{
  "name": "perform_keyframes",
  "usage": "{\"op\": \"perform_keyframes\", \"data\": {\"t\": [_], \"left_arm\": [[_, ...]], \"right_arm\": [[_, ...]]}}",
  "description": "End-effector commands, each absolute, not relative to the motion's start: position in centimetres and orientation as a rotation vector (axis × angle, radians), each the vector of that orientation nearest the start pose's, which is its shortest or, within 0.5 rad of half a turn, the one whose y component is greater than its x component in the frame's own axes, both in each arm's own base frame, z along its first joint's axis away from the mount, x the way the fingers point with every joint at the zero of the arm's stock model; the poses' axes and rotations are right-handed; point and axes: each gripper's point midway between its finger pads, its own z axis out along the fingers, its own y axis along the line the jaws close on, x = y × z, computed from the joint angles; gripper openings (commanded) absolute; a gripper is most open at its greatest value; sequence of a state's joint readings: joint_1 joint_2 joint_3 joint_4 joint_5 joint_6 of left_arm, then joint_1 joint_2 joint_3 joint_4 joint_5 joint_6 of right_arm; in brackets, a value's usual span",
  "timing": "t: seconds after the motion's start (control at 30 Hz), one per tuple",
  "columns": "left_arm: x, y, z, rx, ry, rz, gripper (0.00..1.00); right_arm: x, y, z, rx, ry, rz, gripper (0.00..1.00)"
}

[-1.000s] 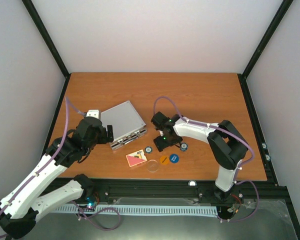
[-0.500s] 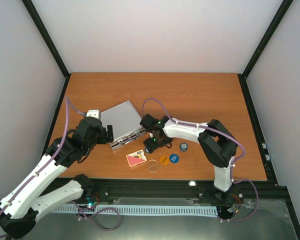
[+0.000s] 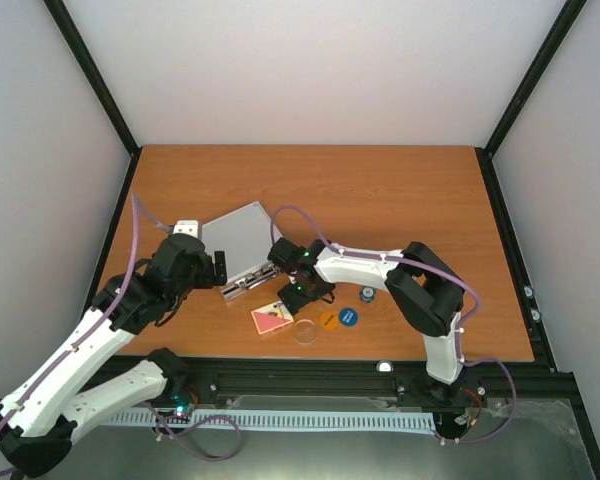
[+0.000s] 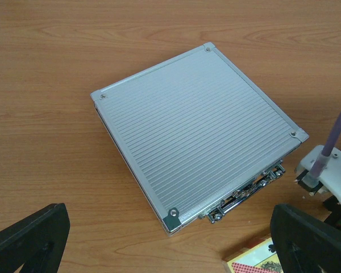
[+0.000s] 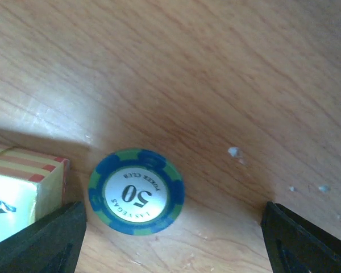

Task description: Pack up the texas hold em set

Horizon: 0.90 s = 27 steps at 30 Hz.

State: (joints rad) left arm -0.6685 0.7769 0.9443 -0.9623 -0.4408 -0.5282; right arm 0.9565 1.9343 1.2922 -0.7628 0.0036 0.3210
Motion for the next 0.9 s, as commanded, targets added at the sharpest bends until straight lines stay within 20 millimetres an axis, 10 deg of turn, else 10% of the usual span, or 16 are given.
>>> {"op": "perform_keyframes", "data": {"t": [0.0, 0.4, 0.87], "left_arm": [[22.2, -8.2, 24.5, -0.058, 2.259, -0.117, 1.00], [22.1, -8.1, 24.3, -0.062, 2.262, -0.113, 1.00], [22.0, -8.0, 24.1, -0.069, 2.264, -0.117, 1.00]], "right_arm": [[21.8, 33.9, 1.4, -0.975, 2.836, 0.175, 0.87], [21.5, 33.6, 0.7, -0.990, 2.850, 0.151, 0.78], [20.4, 32.0, 0.2, -0.973, 2.887, 0.120, 0.35]]}}
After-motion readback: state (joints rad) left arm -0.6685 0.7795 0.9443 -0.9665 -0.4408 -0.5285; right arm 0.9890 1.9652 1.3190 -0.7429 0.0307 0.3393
